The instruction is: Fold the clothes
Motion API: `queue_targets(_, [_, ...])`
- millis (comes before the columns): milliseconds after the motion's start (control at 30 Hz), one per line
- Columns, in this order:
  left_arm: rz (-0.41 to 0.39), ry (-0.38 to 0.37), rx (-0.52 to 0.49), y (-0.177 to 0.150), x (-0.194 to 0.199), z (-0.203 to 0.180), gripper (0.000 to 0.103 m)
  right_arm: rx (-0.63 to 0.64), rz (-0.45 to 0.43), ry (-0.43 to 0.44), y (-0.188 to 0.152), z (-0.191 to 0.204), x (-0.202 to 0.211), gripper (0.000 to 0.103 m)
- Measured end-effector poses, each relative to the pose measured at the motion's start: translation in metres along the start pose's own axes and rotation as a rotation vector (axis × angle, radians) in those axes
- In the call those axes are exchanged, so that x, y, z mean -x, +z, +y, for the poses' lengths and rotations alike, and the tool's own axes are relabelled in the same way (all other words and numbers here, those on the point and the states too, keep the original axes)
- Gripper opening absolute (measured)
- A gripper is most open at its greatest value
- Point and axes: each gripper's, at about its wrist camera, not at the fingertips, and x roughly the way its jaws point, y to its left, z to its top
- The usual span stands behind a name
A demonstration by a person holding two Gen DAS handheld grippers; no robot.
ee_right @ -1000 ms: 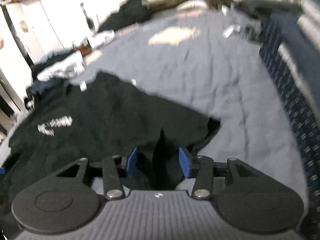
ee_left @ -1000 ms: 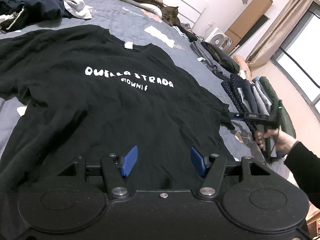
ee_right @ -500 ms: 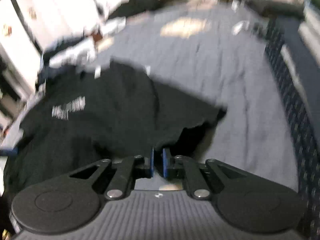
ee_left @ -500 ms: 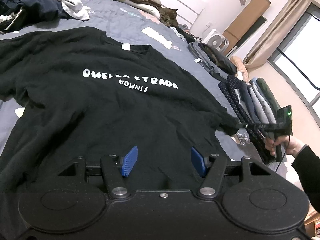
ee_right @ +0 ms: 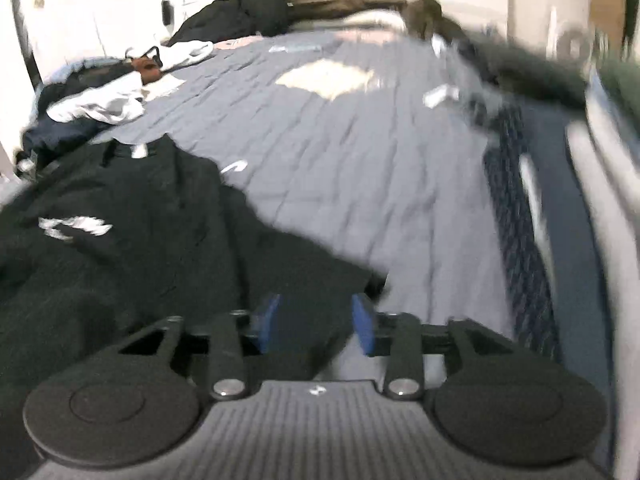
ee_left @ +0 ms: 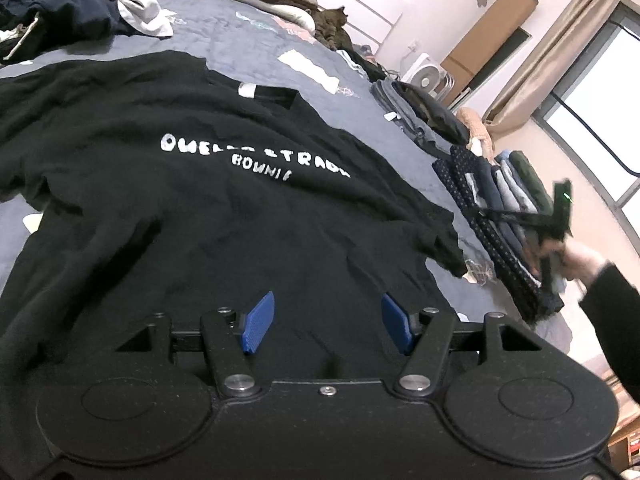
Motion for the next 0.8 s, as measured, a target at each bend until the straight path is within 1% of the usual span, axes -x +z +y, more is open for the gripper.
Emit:
queue_targets(100, [0.002,0.005,0.004,0.0,-0.001,0.002,0.06,0.047,-0.047,-0.049,0.015,0.0,-0.006,0.043])
queue_targets(133, [0.003,0.006,0.008,0.0,-0.001,0.003,0.06,0.103,-0.033,-0.061,0.02,0.004,-0.018,0.043])
queue_targets(167, [0.005,0.007,0.013,0.0,-0.002,0.003,0.06,0.126,-0.022,-0.08,0.022,0.006,-0.026,0.044])
queue_targets(267, [0.01,-0.005,0.012,0.001,-0.002,0.001,0.06,0.076,0.003,-0.145,0.023,-0.01,-0.047,0.044])
queue_targets(333, [0.01,-0.018,0.0,0.002,-0.001,-0.001,0.06,-0.038,0.042,-0.144,0.019,-0.026,-0.056,0.043])
queue_targets(400, [0.012,-0.022,0.0,0.002,-0.001,0.0,0.06,-0.116,0.064,-0.129,0.014,-0.036,-0.062,0.038])
queue_targets(467, [0.014,-0.014,0.011,0.002,0.0,0.002,0.06,-0.141,0.063,-0.118,0.011,-0.037,-0.061,0.012])
queue_targets(533, [0.007,-0.018,0.015,0.002,0.002,0.003,0.06,-0.152,0.038,-0.138,0.011,-0.037,-0.056,0.011])
queue_targets(633, [-0.007,-0.018,0.007,0.002,0.006,0.001,0.06,-0.167,-0.039,-0.241,0.018,-0.035,-0.05,0.01])
queue_targets(733, [-0.014,-0.012,0.008,0.002,0.008,0.002,0.06,-0.217,-0.127,-0.341,0.027,-0.041,-0.044,0.01])
queue_targets(800, [-0.023,0.002,-0.001,0.003,0.011,0.004,0.06,-0.225,-0.116,-0.333,0.034,-0.041,-0.049,0.01])
